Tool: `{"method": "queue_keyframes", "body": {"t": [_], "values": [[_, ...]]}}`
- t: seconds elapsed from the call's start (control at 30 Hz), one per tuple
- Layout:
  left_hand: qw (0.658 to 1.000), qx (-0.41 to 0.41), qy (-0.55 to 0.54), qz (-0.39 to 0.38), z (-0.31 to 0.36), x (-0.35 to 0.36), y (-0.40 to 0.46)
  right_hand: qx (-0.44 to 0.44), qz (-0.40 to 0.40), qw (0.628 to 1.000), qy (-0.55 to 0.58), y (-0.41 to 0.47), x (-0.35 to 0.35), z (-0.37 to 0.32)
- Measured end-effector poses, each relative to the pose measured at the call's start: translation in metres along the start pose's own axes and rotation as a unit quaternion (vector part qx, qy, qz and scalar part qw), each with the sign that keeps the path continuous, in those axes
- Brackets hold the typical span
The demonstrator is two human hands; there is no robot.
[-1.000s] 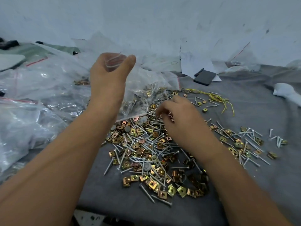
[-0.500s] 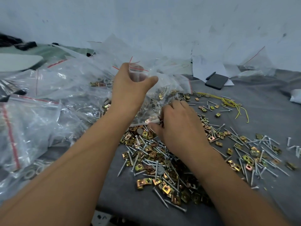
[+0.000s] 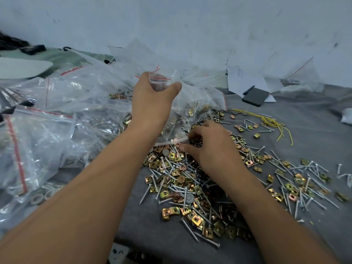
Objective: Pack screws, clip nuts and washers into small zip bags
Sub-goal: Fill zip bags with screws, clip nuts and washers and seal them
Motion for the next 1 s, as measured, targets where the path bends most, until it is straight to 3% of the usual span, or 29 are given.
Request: {"method": "queue_keyframes", "body": {"t": [0.3, 0.37, 0.43, 0.57, 0.67, 0.73, 0.9, 1.0], "values": [[1.000, 0.000, 0.020, 0.006, 0.000, 0.001, -0.001, -0.111, 0.001, 0.993, 0.026, 0.000, -0.001, -0.002], [1.000, 0.004, 0.021, -0.004, 0.001, 0.000, -0.001, -0.094, 0.018, 0.991, 0.092, 0.002, -0.007, 0.003], [0.999, 0.012, 0.024, -0.020, 0.003, 0.000, -0.004, -0.045, 0.045, 0.972, 0.226, 0.004, -0.017, 0.008], [0.991, 0.052, 0.057, -0.108, 0.010, 0.003, -0.013, 0.023, 0.085, 0.864, 0.496, 0.006, -0.038, 0.017], [0.944, 0.151, 0.154, -0.249, 0.016, 0.009, -0.027, 0.094, 0.079, 0.729, 0.673, 0.005, -0.051, 0.020], [0.913, 0.197, 0.187, -0.304, 0.018, 0.012, -0.038, 0.125, 0.087, 0.676, 0.721, 0.004, -0.057, 0.024], [0.896, 0.232, 0.191, -0.327, 0.020, 0.018, -0.048, 0.140, 0.123, 0.727, 0.661, -0.001, -0.064, 0.035], [0.903, 0.218, 0.184, -0.322, 0.018, 0.017, -0.046, 0.127, 0.141, 0.794, 0.578, -0.002, -0.066, 0.040]]}}
Point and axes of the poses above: each hand's wrist, its own y-axis towards the middle knuckle, its own x-axis out of the palm, z = x × y, the point moved 1 cm from there along y, towards the middle knuckle, and after that the axes turned 10 degrees about z, right-handed, at the moved point
